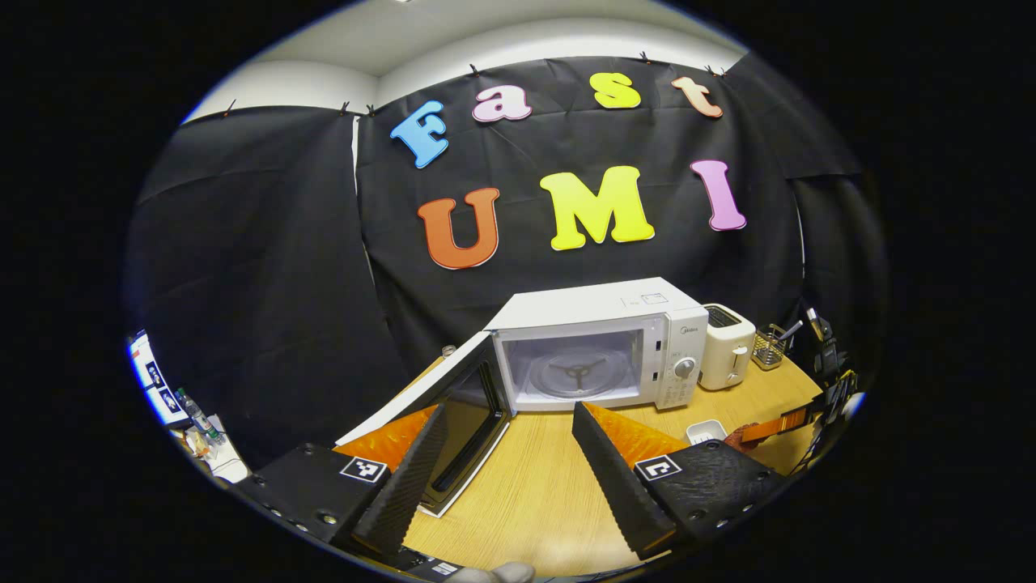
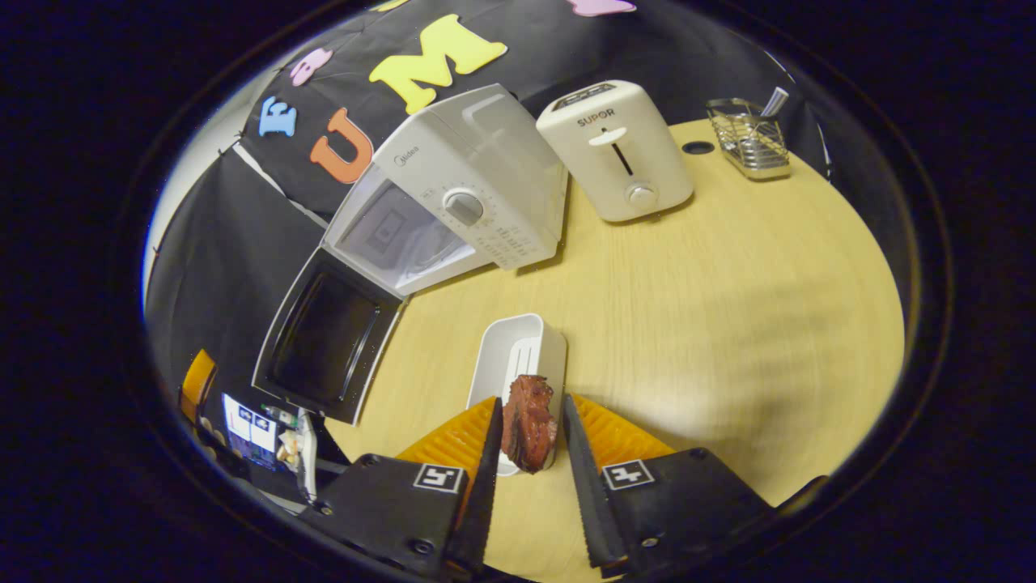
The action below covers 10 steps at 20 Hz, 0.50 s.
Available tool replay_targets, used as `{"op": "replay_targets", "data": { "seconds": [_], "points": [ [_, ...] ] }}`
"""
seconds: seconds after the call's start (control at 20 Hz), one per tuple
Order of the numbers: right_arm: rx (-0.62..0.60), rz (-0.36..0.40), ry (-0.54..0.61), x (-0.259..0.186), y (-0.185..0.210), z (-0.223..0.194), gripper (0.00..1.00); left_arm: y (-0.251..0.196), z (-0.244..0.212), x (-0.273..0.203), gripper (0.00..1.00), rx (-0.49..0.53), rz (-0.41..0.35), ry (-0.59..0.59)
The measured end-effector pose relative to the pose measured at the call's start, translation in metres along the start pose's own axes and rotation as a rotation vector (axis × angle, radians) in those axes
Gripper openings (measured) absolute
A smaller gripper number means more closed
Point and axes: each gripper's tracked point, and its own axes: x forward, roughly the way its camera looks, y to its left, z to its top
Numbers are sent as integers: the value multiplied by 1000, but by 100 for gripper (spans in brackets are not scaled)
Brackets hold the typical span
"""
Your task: Open the microwave oven with the left hand, put the food in, and close the microwave oven.
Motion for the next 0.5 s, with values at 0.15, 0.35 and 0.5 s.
{"op": "replay_targets", "data": {
  "seconds": [0.15,0.35,0.5],
  "points": [
    [50,40,44,2,1,-2,25,-6,6,7,95,12,22,5],
    [71,69,67,1,6,1,17,-8,2,10,95,16,32,23],
    [2,74,29,-9,20,10,15,-2,2,13,95,17,43,23]
  ]
}}
